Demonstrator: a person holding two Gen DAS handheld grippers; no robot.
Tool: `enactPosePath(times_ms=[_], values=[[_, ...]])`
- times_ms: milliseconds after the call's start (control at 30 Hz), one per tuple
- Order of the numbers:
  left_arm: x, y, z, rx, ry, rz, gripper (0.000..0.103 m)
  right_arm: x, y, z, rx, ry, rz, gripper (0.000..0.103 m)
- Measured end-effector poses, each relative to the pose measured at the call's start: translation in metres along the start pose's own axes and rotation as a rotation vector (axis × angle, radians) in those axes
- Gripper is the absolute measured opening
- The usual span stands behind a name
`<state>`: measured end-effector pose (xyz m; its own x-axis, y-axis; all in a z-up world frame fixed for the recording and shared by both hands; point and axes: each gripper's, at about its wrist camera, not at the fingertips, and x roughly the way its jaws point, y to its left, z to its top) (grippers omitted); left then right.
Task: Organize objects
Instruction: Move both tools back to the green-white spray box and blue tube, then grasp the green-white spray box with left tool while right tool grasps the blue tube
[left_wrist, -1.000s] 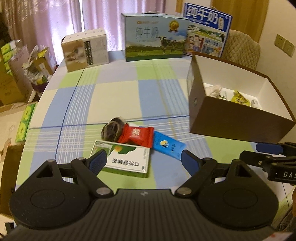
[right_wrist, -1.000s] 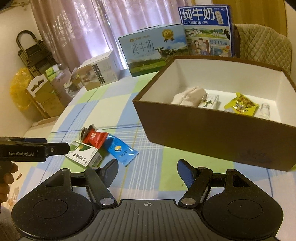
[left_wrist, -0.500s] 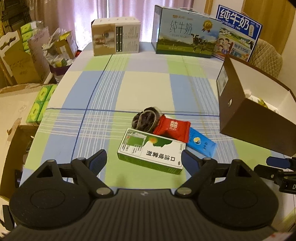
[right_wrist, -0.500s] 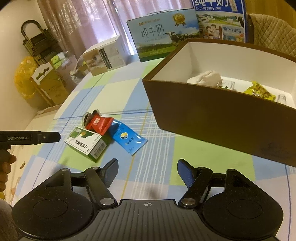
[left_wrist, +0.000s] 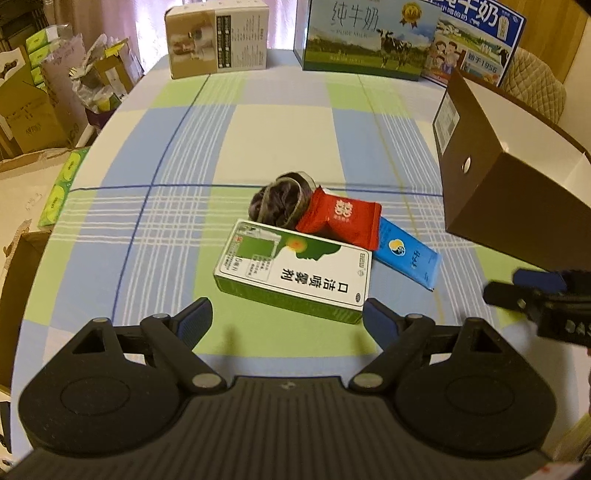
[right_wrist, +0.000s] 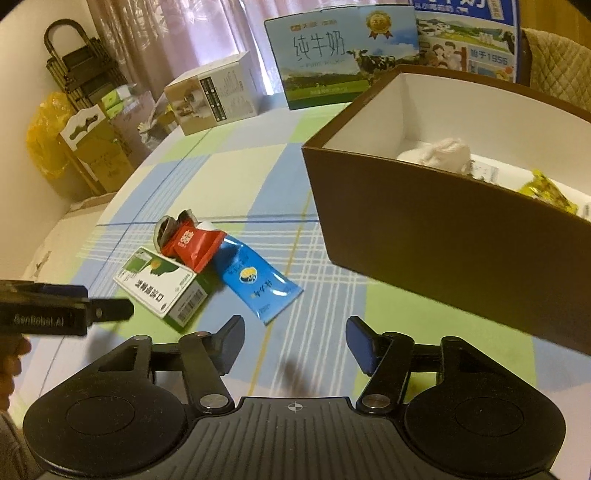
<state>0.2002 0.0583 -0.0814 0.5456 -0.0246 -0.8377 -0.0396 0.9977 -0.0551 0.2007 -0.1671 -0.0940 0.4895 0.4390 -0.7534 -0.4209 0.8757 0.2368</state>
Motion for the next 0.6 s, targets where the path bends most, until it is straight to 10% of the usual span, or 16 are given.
enactPosePath(times_ms=[600], values=[[0.039,-0.029,-0.004,0.097,0.016,0.084,0.088,0.035,0.001,0.016,0.001,0.024,0.014,0.054]])
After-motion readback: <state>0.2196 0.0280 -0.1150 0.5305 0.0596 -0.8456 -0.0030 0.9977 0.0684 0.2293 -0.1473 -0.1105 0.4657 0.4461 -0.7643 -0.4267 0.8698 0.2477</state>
